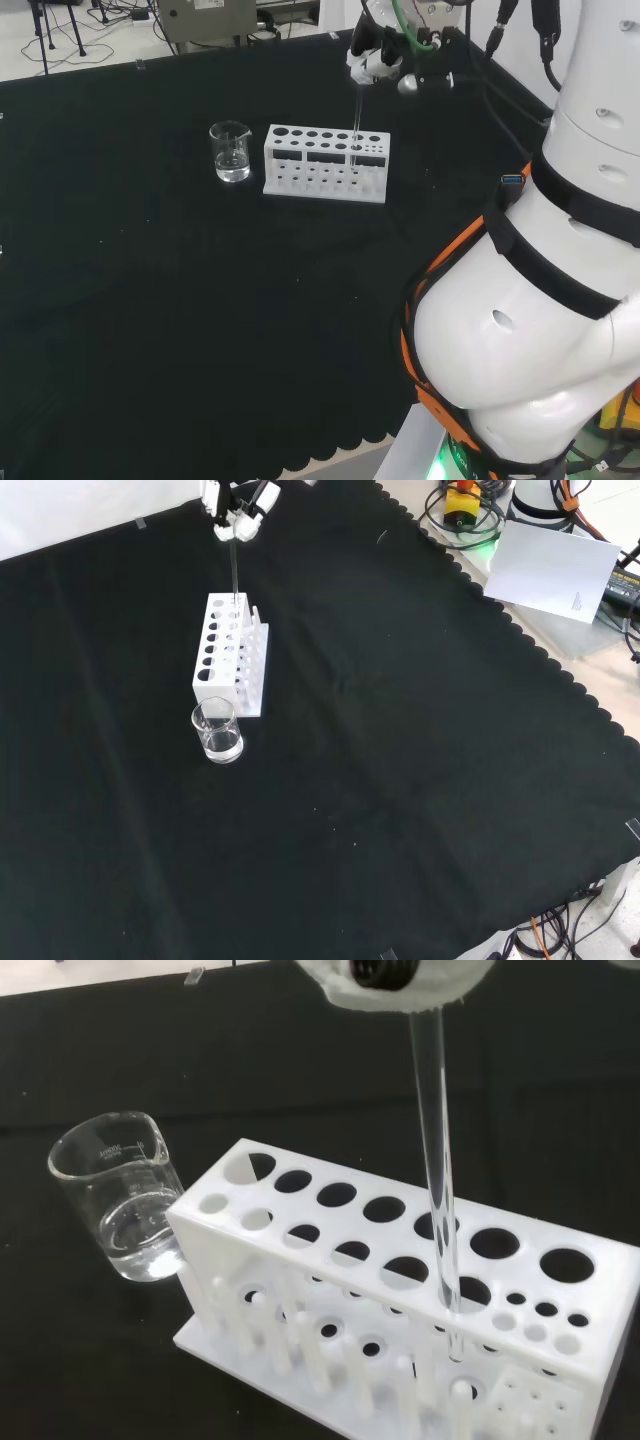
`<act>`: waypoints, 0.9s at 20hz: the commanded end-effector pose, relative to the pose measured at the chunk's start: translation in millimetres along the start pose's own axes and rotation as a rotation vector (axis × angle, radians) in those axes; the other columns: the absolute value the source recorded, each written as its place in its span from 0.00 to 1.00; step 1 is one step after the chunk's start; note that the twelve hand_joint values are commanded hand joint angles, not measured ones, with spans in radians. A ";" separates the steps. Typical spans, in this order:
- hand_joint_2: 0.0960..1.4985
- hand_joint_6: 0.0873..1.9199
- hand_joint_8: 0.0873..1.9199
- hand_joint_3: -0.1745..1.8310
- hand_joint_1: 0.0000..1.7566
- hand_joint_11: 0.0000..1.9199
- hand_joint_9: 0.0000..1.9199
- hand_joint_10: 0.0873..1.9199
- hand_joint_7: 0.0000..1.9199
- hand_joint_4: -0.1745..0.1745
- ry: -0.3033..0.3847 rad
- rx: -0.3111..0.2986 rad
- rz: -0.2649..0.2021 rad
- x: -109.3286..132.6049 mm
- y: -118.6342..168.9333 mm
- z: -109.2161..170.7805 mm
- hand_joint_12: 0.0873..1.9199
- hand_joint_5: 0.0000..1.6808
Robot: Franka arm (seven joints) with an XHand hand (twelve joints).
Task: Put the glass rod back on the white test tube rack.
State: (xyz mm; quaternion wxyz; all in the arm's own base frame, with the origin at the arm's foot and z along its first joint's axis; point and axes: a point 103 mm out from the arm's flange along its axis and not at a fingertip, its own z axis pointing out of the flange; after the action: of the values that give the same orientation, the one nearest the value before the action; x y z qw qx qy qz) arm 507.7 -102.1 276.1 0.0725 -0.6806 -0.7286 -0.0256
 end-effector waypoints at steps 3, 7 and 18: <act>0.69 0.16 0.55 0.09 0.74 0.62 0.89 0.30 0.58 0.00 0.007 0.025 0.015 -9.5 12.4 15.9 0.42 0.69; 0.69 0.16 0.55 0.09 0.74 0.62 0.89 0.30 0.58 0.00 0.008 0.026 0.015 -14.2 11.2 17.4 0.42 0.69; 0.69 0.16 0.55 0.09 0.74 0.62 0.89 0.29 0.58 0.00 0.021 0.046 0.015 -14.1 15.0 23.9 0.42 0.69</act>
State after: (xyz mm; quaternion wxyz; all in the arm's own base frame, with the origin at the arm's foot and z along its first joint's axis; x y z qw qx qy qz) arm 519.8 -112.2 253.4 0.0895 -0.6842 -0.7236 -0.0182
